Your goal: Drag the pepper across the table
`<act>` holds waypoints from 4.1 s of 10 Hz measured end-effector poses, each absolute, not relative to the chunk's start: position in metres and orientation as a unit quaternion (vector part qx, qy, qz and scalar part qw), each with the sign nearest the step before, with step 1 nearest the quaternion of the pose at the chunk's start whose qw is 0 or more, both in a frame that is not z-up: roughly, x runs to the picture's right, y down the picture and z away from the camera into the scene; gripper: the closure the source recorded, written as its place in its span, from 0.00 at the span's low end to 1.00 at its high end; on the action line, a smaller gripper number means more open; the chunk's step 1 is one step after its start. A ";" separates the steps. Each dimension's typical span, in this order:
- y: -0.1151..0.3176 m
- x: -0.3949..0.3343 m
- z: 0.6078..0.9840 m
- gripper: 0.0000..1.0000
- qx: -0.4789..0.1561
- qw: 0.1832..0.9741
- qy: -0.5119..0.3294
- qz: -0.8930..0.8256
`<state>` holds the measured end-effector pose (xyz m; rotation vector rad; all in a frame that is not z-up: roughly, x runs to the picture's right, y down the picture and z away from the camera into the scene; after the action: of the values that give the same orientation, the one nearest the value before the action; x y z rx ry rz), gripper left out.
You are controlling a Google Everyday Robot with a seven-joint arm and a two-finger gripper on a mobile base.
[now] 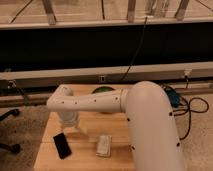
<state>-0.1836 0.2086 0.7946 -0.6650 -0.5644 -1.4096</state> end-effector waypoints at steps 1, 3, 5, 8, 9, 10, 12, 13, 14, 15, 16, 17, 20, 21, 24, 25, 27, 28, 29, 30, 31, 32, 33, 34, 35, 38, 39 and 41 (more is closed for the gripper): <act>0.193 -0.187 0.794 0.20 -0.284 0.666 -0.253 -0.642; 0.166 -0.191 0.804 0.20 -0.268 0.651 -0.256 -0.663; 0.151 -0.198 0.820 0.20 -0.257 0.632 -0.267 -0.681; 0.139 -0.199 0.855 0.20 -0.252 0.604 -0.276 -0.704; 0.134 -0.200 0.865 0.20 -0.252 0.597 -0.277 -0.709; 0.130 -0.196 0.878 0.20 -0.253 0.594 -0.277 -0.712; 0.124 -0.188 0.898 0.20 -0.254 0.591 -0.276 -0.714; 0.124 -0.187 0.905 0.20 -0.254 0.587 -0.277 -0.717; 0.125 -0.185 0.909 0.20 -0.254 0.587 -0.279 -0.716; 0.126 -0.182 0.914 0.20 -0.254 0.587 -0.280 -0.715; 0.129 -0.181 0.918 0.20 -0.255 0.585 -0.285 -0.715; 0.134 -0.183 0.922 0.20 -0.254 0.582 -0.289 -0.717; 0.138 -0.190 0.923 0.42 -0.251 0.573 -0.297 -0.722; 0.139 -0.192 0.922 0.51 -0.250 0.570 -0.299 -0.723; 0.139 -0.197 0.917 0.81 -0.246 0.563 -0.304 -0.728; 0.139 -0.197 0.917 0.91 -0.246 0.562 -0.305 -0.729; 0.135 -0.196 0.908 1.00 -0.242 0.553 -0.307 -0.736; 0.136 -0.199 0.904 1.00 -0.240 0.550 -0.309 -0.738; 0.143 -0.199 0.900 1.00 -0.240 0.553 -0.311 -0.735; 0.153 -0.196 0.899 1.00 -0.241 0.556 -0.312 -0.732; 0.163 -0.193 0.898 1.00 -0.238 0.559 -0.313 -0.730; 0.166 -0.191 0.899 1.00 -0.235 0.561 -0.315 -0.729; 0.166 -0.190 0.898 1.00 -0.236 0.560 -0.315 -0.729; 0.166 -0.191 0.897 1.00 -0.237 0.557 -0.315 -0.731; 0.168 -0.189 0.895 1.00 -0.239 0.555 -0.316 -0.732; 0.168 -0.190 0.894 1.00 -0.238 0.555 -0.316 -0.732; 0.171 -0.189 0.892 1.00 -0.237 0.555 -0.320 -0.730; 0.170 -0.188 0.892 1.00 -0.239 0.555 -0.318 -0.731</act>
<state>-0.1880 0.1704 0.8923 -0.5645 -0.7516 -1.7259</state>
